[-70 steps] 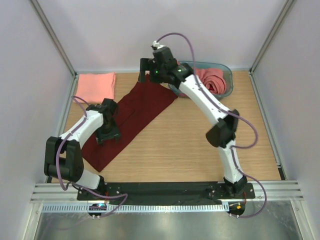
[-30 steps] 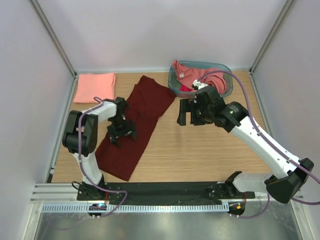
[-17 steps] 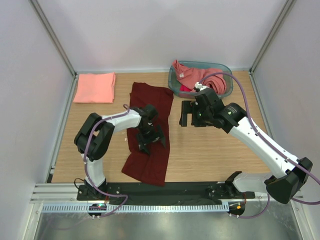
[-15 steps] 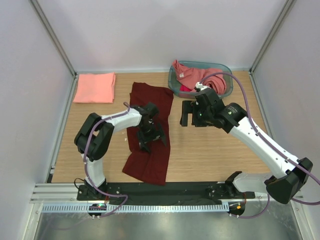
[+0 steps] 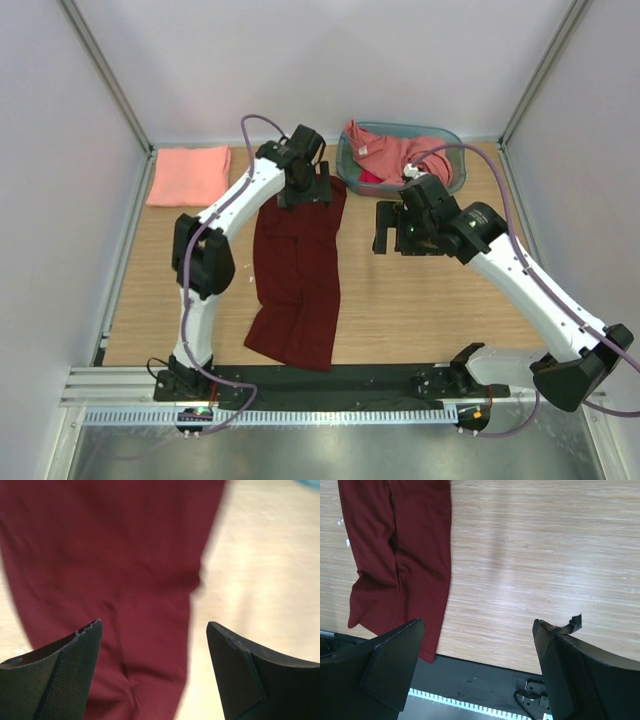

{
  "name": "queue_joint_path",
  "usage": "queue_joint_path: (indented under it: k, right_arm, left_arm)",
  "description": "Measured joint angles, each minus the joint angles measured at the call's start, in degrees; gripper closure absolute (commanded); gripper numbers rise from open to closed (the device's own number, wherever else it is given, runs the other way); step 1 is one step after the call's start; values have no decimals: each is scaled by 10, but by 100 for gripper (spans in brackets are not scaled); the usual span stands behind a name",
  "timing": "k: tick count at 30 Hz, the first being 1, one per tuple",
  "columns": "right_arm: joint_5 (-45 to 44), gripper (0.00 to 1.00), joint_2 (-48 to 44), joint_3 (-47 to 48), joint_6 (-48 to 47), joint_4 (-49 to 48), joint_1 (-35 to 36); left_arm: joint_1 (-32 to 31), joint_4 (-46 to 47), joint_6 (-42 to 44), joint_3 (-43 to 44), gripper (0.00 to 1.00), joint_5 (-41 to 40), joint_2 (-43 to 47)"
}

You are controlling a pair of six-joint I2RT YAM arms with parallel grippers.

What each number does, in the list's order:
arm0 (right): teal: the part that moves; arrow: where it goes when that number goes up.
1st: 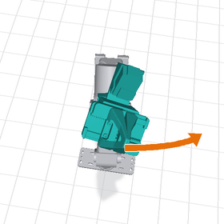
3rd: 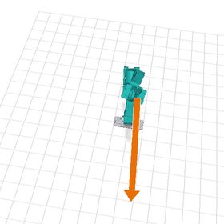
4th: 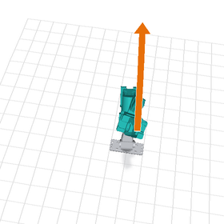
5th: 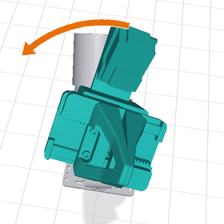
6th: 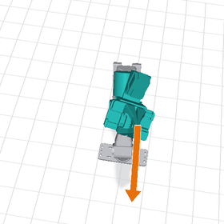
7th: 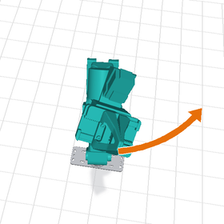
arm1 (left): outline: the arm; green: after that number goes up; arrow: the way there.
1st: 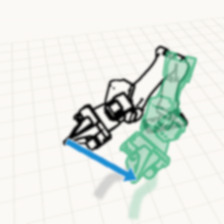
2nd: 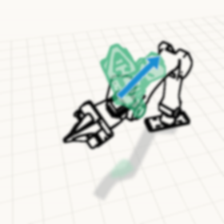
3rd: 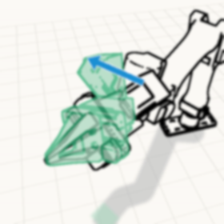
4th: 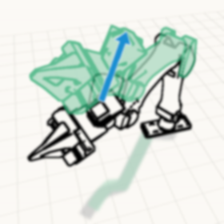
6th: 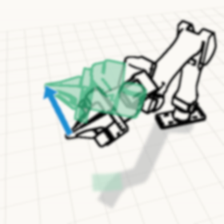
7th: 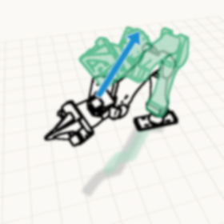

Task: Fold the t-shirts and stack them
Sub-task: Fold the tshirt

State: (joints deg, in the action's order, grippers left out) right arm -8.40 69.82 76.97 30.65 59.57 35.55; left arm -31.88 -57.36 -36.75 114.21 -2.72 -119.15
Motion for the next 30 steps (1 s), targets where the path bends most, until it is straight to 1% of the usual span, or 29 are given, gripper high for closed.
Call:
queue_joint_path:
  k: [2,4,8,11,13,16,21,26,30]
  right_arm:
    - [-5,2,9,25,4,24,-2]
    - [-9,2,21,55,9,40,-4]
    - [-14,2,31,78,15,59,-11]
    - [-15,2,36,80,19,74,-18]
    - [-15,2,47,82,23,83,-23]
    - [-14,2,76,90,23,90,-27]
    - [-13,2,131,106,23,94,-31]
    - [-6,2,164,117,23,97,-37]
    - [-5,2,179,135,23,101,-40]
  left_arm:
    - [15,-19,29,63,16,-30,-58]
    - [31,-23,48,101,19,-53,-112]
    - [58,-31,66,112,24,-73,-180]
    - [74,-26,75,112,24,-73,-211]
    - [78,-25,77,119,24,-68,-216]
    - [80,-20,80,157,24,-66,-240]
    - [103,-23,71,249,28,-39,-292]
    - [158,29,35,282,29,30,-312]
    - [185,77,14,290,29,61,-321]
